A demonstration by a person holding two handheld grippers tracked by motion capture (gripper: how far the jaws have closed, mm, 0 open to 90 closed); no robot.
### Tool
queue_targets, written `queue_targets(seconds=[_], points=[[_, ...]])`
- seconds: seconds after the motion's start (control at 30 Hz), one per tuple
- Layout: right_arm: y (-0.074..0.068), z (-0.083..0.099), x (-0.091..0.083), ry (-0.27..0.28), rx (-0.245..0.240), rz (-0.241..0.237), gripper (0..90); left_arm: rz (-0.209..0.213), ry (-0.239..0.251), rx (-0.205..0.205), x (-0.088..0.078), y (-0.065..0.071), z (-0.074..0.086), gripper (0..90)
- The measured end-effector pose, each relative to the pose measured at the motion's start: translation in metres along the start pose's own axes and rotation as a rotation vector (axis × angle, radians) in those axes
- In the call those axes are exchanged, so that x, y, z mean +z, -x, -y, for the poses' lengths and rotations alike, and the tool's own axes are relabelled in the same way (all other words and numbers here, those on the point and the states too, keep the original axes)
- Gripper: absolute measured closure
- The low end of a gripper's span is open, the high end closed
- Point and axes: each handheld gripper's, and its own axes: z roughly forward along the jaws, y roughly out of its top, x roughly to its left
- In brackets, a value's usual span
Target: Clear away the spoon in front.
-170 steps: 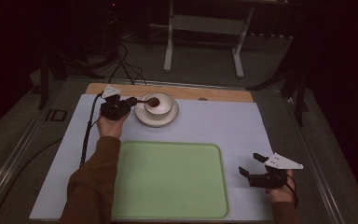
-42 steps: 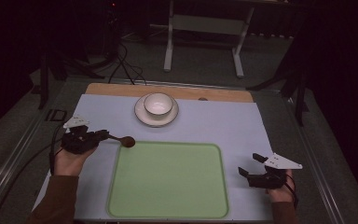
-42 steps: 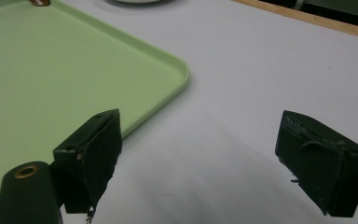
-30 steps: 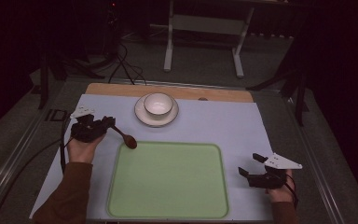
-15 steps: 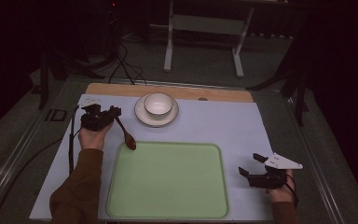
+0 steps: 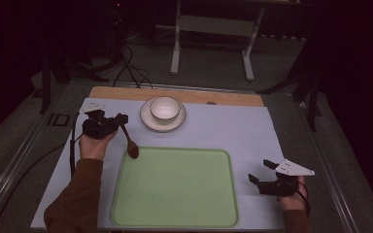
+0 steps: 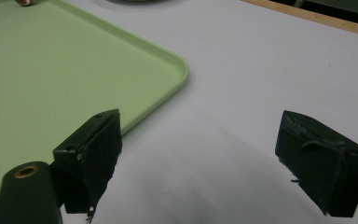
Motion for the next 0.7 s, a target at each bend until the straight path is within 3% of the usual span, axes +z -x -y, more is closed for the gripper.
queue_targets(seconds=[0.7], points=[[0.0, 0.0, 0.0, 0.0, 0.0, 0.0, 14.4, 0.066, -0.034, 0.041, -0.012, 0.021, -0.001, 84.0]])
